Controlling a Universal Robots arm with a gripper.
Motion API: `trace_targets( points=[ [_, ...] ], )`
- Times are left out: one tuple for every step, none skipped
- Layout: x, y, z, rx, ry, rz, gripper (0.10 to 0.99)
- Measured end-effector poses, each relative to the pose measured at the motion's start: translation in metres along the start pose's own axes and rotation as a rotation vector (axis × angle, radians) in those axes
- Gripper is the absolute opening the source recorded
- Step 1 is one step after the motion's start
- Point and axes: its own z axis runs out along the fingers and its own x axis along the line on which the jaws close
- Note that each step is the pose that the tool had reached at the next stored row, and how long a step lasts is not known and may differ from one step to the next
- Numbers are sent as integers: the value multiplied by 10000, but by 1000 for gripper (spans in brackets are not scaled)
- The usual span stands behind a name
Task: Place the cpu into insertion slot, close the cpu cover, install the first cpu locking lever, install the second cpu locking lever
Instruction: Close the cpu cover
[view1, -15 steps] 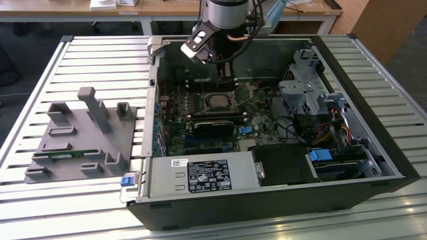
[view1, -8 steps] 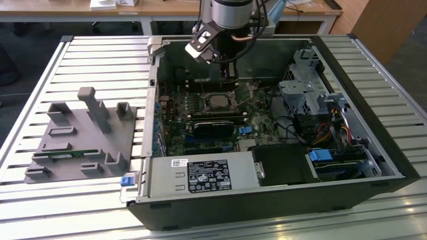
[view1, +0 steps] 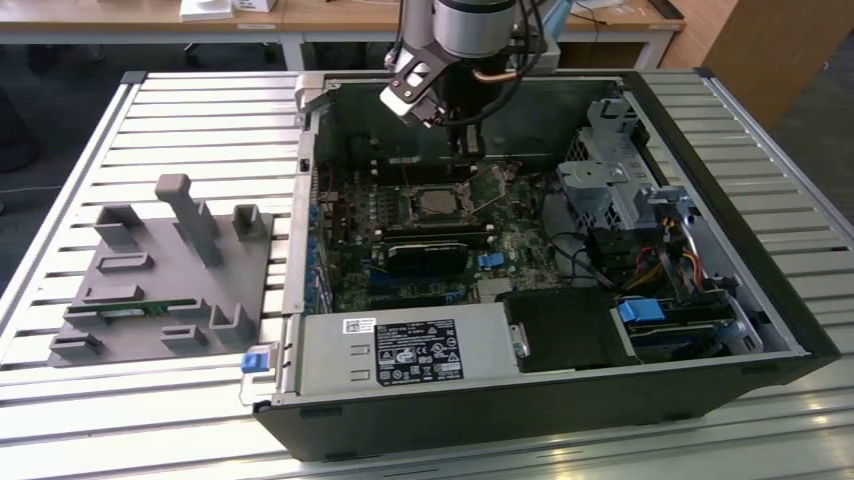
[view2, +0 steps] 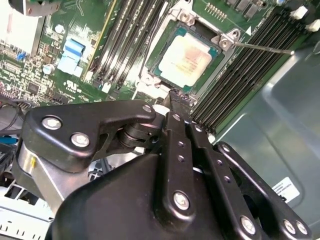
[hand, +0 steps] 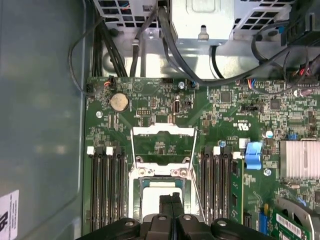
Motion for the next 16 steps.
trace_targets(
  points=[
    [0,6,0,1,-1,1,106],
    [0,15,1,1,-1,0,106],
    [0,23,1,0,-1,1,106],
    [0,30,2,0,0,1,106],
    [0,36,2,0,-1,1,106],
    [0,42,2,0,-1,1,106],
    [1,51,3,0,-1,1,106],
    [1,61,3,0,0,1,106],
    [1,71,4,0,-1,1,106],
    [1,83,4,0,0,0,106],
    [1,95,5,0,0,0,106],
    [1,106,5,0,-1,0,106],
    [1,118,6,0,-1,1,106],
    [1,130,7,0,0,1,106],
    [2,141,7,0,0,1,106],
    [2,153,7,0,0,1,106]
  ],
)
